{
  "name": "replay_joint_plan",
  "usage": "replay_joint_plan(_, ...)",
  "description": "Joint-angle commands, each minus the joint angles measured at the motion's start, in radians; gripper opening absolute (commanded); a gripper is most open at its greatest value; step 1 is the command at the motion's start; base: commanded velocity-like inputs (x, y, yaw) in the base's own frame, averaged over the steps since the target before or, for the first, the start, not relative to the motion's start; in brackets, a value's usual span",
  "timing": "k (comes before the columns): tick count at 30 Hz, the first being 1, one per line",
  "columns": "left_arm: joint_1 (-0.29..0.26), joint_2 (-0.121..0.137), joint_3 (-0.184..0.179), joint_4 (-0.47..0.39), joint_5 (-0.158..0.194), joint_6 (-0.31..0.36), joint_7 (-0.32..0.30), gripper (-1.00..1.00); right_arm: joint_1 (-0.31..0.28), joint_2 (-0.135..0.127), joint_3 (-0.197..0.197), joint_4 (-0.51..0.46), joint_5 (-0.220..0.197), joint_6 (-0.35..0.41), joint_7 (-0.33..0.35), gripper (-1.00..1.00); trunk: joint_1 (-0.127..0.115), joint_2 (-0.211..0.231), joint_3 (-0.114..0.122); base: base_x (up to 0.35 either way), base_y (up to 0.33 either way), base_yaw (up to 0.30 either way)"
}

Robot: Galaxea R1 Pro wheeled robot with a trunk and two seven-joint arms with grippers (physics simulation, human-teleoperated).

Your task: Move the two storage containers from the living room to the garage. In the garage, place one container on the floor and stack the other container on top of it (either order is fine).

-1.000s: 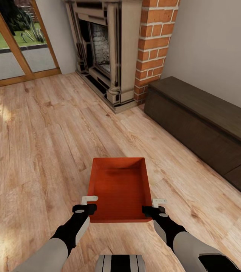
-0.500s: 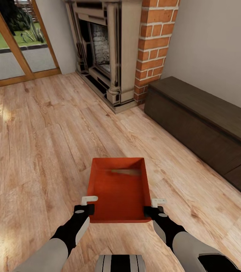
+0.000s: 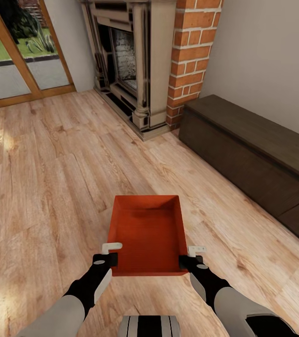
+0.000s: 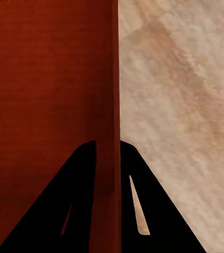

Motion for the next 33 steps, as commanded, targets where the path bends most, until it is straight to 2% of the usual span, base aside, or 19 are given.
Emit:
replay_joint_plan(1,0.000,0.002,-0.004,-0.003,-0.010,0.009,0.033,-1.00,-0.001,-0.001,-0.013,0.001,0.006,-0.004,-0.009,-1.00,0.000,0.000,-0.001,0.000,0.000,0.000)
replay_joint_plan(33,0.000,0.002,-0.001,-0.002,-0.006,0.012,0.033,-1.00,-0.001,-0.004,-0.013,0.001,0.006,-0.003,-0.009,-1.00,-0.119,0.217,0.097,0.000,0.000,0.000)
